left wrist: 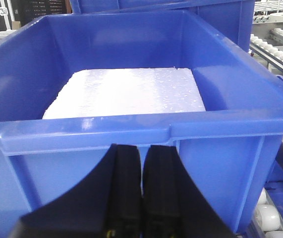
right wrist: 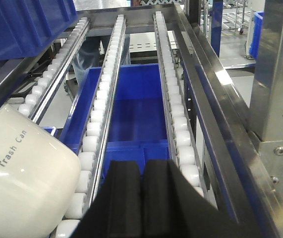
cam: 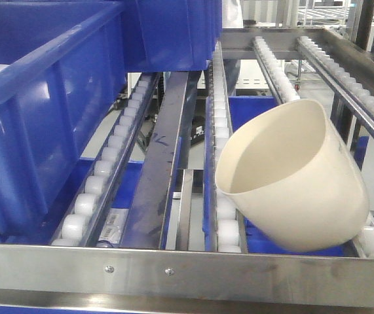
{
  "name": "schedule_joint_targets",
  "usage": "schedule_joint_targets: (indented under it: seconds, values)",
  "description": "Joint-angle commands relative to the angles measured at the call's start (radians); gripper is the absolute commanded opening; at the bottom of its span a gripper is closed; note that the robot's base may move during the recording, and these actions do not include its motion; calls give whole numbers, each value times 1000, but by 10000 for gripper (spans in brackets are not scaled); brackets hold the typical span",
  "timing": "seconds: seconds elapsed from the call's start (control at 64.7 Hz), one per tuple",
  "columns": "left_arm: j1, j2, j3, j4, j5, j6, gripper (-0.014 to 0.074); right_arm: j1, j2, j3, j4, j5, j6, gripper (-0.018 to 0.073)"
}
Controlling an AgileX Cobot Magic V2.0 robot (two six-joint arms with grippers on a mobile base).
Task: Move white bin to right shelf second layer
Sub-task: 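Open the right gripper and withdraw it from the bin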
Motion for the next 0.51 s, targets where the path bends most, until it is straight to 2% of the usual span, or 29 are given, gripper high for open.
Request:
schedule_joint_targets:
  seconds: [0.0, 0.495]
  values:
    - [-6, -14, 37, -5, -84, -4, 85, -6, -21, -17, -10, -86, -3, 55]
    - [-6, -14, 37, -5, -84, -4, 85, -6, -21, -17, -10, -86, -3, 55]
